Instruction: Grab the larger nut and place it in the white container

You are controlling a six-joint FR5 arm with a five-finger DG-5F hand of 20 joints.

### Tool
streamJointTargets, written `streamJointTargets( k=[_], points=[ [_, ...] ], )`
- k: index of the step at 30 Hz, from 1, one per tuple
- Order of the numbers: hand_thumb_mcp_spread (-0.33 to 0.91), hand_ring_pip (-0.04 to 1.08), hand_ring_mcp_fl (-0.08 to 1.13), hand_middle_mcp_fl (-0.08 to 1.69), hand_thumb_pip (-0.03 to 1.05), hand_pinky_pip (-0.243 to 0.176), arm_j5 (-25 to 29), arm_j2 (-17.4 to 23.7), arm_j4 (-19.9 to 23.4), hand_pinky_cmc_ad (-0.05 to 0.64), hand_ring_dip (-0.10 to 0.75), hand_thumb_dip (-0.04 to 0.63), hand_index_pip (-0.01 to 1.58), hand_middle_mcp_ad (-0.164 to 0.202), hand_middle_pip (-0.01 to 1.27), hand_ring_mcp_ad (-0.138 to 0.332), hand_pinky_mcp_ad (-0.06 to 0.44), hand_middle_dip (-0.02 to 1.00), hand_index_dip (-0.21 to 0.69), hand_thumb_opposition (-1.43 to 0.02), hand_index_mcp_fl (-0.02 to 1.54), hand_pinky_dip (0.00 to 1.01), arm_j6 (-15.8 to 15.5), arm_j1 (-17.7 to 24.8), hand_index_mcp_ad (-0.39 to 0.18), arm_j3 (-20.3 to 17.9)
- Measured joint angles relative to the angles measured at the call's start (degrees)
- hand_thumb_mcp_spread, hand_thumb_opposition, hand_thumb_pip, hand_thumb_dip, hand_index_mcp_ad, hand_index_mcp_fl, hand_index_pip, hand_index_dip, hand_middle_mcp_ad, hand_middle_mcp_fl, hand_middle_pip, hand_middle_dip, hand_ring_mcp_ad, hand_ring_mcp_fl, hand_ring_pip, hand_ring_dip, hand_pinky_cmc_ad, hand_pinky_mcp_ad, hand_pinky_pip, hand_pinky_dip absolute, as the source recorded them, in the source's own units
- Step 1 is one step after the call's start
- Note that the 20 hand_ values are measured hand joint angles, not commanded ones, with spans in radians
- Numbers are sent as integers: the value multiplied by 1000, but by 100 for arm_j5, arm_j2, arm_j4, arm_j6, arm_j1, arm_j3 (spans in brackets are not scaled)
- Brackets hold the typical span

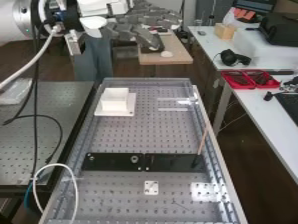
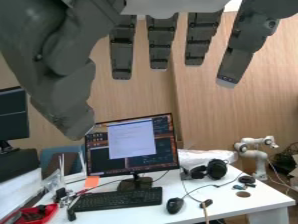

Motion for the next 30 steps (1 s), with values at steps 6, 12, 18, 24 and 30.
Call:
streamJointTargets(
  k=[6, 12, 18, 24, 30],
  points=[
    [162, 129, 0, 42, 812, -94, -43, -46, -348, 328, 101, 220, 642, 42, 124, 147, 293, 222, -166, -869, 9, 717, -26, -13, -145, 207],
    [164, 140, 0, 38, 812, -94, -78, -57, -548, 328, 110, 220, 595, 42, 126, 147, 297, 237, -164, -866, 9, 703, -142, -20, -145, 302],
    [161, 119, 0, 59, 733, -94, -204, -65, -697, 328, 117, 220, 490, 45, 126, 150, 295, 239, -138, -850, 9, 688, -87, -100, -136, 348],
    [161, 117, 0, 56, 733, -94, -437, 70, -569, 326, 124, 220, 421, 42, 126, 150, 295, 244, -77, -850, 35, 688, 11, -171, -129, 181],
    [161, 106, -2, 56, 733, -94, -173, 195, -637, 328, 126, 220, 368, 42, 126, 147, 295, 253, -63, -836, 37, 688, -13, 33, -126, 124]
  ],
)
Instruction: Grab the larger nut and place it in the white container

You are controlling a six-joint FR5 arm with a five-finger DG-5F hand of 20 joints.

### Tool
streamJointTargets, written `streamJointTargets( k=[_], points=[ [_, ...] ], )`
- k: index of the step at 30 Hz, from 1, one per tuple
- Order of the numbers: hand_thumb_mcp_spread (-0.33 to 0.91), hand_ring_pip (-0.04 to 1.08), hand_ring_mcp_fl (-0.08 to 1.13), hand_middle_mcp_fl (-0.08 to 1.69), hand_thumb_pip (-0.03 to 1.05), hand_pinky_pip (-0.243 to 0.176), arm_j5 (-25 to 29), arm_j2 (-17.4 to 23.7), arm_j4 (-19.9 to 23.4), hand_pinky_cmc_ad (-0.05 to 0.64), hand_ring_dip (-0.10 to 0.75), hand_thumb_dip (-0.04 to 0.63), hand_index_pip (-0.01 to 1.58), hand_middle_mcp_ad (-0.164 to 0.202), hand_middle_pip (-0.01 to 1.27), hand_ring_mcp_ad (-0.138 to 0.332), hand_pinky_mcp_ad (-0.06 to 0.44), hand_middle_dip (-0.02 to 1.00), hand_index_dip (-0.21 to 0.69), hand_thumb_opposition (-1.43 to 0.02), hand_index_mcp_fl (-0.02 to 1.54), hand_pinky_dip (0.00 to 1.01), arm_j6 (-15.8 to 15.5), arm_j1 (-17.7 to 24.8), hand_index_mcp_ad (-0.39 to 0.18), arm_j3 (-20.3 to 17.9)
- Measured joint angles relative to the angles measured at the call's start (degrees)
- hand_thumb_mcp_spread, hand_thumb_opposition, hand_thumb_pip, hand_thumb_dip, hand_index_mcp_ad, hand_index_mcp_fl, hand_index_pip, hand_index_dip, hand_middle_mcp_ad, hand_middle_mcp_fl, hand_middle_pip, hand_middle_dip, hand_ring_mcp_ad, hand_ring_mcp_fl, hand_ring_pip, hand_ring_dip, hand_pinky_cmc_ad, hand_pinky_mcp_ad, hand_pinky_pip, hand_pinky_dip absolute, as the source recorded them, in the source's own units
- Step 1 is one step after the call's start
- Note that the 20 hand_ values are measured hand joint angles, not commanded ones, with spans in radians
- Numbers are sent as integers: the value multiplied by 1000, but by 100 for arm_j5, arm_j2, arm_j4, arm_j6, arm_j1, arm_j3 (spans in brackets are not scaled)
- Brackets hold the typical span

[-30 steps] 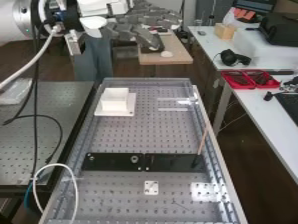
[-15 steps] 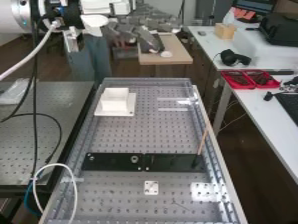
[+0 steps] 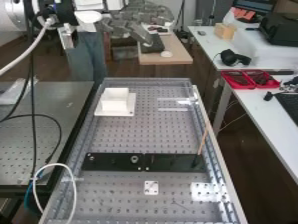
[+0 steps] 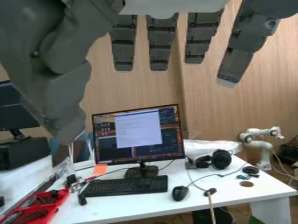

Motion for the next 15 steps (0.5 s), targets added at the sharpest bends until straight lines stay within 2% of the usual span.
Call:
streamJointTargets(
  k=[4, 10, 15],
  points=[
    [161, 101, -2, 56, 733, -94, 357, 101, -54, 330, 134, 220, 354, 42, 126, 140, 304, 253, -51, -836, 37, 688, -35, 230, -124, -45],
    [157, 103, -2, 56, 733, -94, 793, 289, -299, 328, 134, 220, 358, 42, 126, 159, 305, 251, -26, -836, 38, 688, -117, 522, -127, -122],
    [157, 108, -2, 56, 733, -93, 787, 361, -492, 346, 140, 220, 354, 42, 126, 162, 305, 251, -24, -836, 42, 688, -79, 535, -122, -133]
  ],
)
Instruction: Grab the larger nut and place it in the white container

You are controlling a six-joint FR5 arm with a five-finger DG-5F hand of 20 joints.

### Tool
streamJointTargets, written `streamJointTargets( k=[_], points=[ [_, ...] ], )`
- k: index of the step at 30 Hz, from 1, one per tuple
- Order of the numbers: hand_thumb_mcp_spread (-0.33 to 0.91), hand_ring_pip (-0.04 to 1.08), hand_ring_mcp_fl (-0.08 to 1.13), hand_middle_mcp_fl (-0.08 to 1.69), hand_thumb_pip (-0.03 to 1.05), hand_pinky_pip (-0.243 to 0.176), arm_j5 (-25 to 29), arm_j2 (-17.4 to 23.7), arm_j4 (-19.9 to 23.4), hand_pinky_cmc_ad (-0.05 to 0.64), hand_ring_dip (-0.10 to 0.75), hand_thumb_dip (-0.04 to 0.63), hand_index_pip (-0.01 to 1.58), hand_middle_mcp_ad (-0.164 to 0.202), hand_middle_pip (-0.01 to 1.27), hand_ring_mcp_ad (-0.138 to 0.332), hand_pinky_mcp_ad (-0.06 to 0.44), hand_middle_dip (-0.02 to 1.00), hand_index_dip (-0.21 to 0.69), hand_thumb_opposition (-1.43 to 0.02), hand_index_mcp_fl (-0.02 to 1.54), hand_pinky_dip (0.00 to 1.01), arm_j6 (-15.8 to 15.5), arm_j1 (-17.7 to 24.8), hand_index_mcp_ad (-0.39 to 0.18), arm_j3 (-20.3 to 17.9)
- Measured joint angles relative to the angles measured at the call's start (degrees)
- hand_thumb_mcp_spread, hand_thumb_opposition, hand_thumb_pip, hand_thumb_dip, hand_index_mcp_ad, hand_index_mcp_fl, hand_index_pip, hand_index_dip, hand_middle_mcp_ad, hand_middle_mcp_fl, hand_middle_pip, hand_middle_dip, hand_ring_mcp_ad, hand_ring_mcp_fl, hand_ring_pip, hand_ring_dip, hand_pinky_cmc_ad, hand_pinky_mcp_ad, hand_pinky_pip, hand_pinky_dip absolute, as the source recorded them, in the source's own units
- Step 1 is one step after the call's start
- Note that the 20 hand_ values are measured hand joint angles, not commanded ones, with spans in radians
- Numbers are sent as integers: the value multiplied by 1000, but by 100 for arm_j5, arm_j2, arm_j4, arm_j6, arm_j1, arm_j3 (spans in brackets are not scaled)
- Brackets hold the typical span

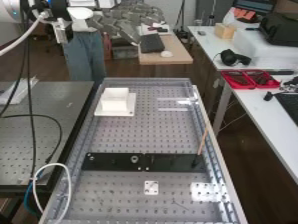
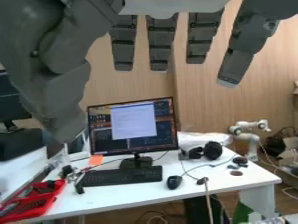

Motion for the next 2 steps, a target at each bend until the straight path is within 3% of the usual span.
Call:
streamJointTargets(
  k=[2],
  points=[
    [166, 108, -2, 56, 733, -93, -63, -4, -29, 346, 140, 220, 351, 45, 126, 162, 309, 251, -28, -836, 38, 688, -12, -18, -122, 7]
  ],
)
